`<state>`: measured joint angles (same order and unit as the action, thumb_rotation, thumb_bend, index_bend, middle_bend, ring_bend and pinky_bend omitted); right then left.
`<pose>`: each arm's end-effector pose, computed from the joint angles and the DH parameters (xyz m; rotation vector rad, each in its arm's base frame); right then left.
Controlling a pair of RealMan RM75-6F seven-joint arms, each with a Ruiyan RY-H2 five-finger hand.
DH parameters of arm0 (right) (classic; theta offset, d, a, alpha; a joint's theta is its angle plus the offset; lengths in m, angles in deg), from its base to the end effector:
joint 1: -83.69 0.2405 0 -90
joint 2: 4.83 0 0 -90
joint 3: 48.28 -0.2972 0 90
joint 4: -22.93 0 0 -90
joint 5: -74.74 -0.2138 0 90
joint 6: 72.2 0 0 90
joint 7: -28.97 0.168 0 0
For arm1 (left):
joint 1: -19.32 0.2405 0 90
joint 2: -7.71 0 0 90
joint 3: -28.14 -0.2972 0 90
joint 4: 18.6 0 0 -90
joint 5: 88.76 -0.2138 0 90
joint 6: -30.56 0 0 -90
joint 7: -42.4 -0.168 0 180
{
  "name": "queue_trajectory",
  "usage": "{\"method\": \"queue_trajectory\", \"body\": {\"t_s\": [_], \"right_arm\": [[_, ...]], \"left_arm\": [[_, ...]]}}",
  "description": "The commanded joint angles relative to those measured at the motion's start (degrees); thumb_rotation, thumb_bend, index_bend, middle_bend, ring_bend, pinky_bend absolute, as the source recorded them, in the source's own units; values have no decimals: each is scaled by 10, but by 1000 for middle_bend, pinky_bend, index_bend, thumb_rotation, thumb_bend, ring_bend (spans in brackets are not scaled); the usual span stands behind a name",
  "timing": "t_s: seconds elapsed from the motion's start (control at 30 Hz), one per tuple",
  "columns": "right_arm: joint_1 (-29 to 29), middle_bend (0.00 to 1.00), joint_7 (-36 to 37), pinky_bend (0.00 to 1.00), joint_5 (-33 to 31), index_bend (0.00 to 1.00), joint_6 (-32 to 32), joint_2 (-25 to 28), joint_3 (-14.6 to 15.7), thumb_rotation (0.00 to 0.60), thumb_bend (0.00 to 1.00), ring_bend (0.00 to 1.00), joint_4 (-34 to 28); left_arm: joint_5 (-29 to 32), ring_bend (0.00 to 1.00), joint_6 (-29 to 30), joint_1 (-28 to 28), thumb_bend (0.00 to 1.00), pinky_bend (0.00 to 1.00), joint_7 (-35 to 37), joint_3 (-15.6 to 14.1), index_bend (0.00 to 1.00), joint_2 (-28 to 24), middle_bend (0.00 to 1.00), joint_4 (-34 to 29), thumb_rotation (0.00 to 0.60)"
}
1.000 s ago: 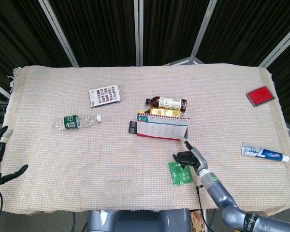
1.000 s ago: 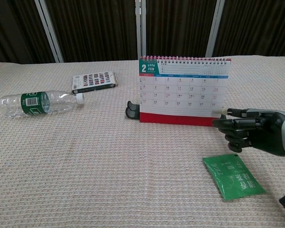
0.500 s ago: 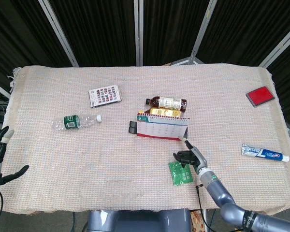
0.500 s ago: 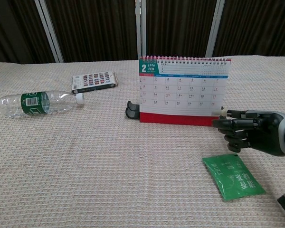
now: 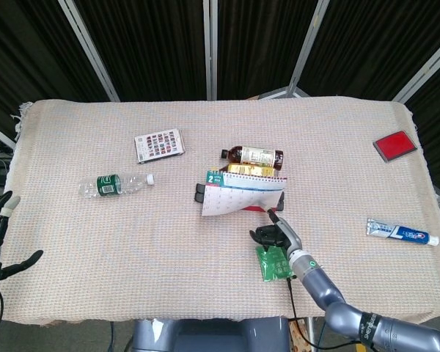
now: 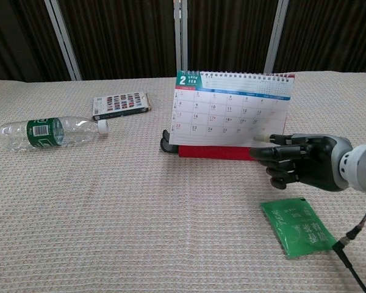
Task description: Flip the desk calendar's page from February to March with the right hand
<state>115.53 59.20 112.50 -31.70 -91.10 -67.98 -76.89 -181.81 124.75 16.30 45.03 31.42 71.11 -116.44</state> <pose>-0.1960 -0.3351 -0.0459 0.7754 -2.5003 1.1911 -0.3078 0.1949 0.1887 -1.3329 -0.8471 -1.1530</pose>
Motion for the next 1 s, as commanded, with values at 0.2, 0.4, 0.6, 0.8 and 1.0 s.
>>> {"method": "queue_trajectory", "body": {"t_s": [0.2, 0.4, 0.6, 0.8, 1.0], "right_arm": [[13, 808, -32, 772, -7, 0, 26, 14, -15, 600, 327, 836, -46], [-9, 708, -48, 671, 38, 137, 70, 63, -34, 600, 328, 769, -124], [-67, 452, -56, 416, 134, 291, 151, 156, -67, 600, 316, 517, -232], [-80, 376, -67, 289, 169, 299, 188, 204, -91, 600, 310, 330, -255], [-41, 213, -112, 102, 151, 139, 165, 213, -89, 600, 286, 100, -208]], "left_arm": [[3, 0, 3, 1, 94, 0, 8, 2, 0, -2, 0, 2, 600], [3, 0, 3, 1, 94, 0, 8, 2, 0, -1, 0, 2, 600], [-1, 0, 6, 2, 95, 0, 5, 2, 0, -1, 0, -2, 600], [-3, 0, 7, 2, 95, 0, 0, 2, 0, -1, 0, -5, 600], [-2, 0, 5, 1, 94, 0, -1, 2, 0, 1, 0, -4, 600]]}}
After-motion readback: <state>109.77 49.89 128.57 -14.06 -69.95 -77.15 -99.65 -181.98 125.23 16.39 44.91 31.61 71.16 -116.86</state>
